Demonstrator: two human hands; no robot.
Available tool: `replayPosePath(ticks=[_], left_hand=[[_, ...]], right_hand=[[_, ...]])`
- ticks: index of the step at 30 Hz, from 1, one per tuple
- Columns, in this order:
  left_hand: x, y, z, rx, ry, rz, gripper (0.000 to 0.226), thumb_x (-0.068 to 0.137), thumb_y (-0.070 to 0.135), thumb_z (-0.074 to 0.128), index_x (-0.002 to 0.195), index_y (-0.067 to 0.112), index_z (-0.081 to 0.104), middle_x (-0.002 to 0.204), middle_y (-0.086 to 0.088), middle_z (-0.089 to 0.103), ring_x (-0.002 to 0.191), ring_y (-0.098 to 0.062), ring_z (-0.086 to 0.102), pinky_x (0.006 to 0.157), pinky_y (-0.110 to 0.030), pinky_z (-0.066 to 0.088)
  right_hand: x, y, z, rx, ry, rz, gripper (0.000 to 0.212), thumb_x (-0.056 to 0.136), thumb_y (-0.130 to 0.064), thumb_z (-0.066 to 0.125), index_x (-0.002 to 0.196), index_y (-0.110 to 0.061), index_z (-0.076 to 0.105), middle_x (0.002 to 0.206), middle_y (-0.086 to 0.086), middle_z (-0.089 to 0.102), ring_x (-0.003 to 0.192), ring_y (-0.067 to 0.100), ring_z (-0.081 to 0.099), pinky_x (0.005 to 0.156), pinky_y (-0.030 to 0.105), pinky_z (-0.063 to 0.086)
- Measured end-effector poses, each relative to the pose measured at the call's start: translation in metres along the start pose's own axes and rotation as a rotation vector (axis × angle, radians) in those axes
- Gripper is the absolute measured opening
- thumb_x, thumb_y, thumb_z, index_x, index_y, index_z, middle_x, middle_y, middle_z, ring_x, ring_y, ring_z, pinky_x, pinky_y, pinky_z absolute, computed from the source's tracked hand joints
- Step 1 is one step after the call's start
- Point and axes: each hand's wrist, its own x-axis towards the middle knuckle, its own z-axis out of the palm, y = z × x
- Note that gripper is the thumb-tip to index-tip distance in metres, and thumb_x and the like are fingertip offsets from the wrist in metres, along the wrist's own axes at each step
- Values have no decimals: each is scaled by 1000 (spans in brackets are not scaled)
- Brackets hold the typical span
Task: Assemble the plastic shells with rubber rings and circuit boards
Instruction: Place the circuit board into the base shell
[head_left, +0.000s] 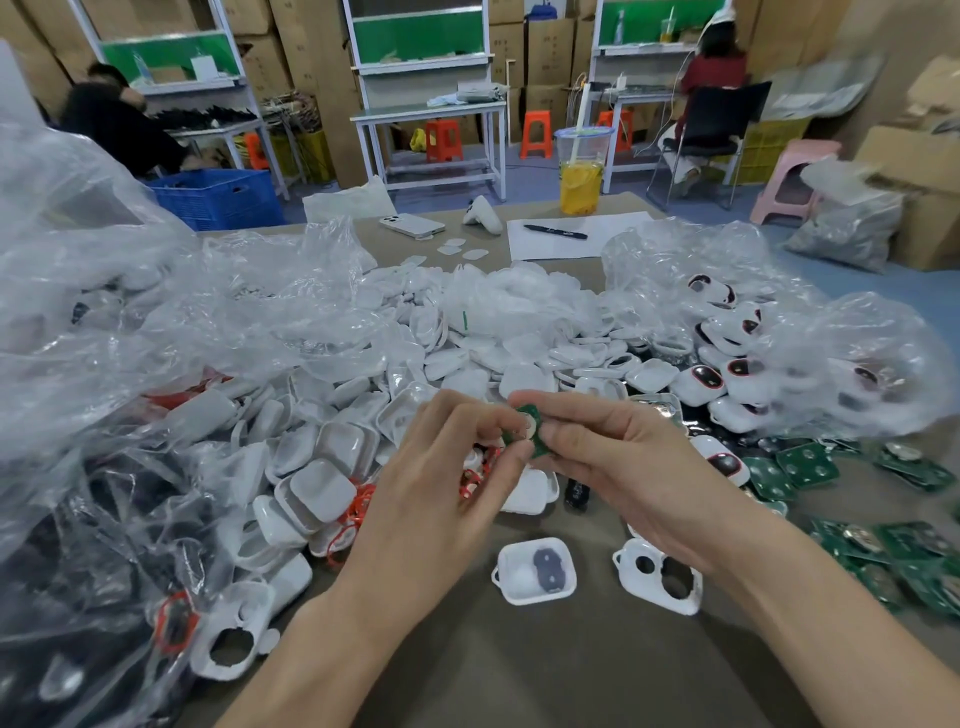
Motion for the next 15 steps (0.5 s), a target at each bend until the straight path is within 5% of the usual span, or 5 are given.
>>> replayPosePath(ticks=[6, 15], left_hand=[[3, 1, -2, -168, -47, -228, 18, 93, 36, 68, 105, 48, 61, 98, 16, 62, 96, -4, 61, 78, -7, 41], [6, 6, -3, -682, -21, -602, 8, 93, 28, 71, 92, 36, 68, 86, 0, 75, 75, -11, 68, 65, -18, 53]], right_hand=[[-1, -5, 4, -170, 114, -68, 31, 81, -28, 72, 111, -33, 76, 105, 6, 76, 105, 25, 71, 94, 29, 54], [0, -7, 6, 15, 141, -29, 28, 77, -16, 72, 104, -22, 78, 105, 9, 77, 99, 23, 74, 80, 24, 58]])
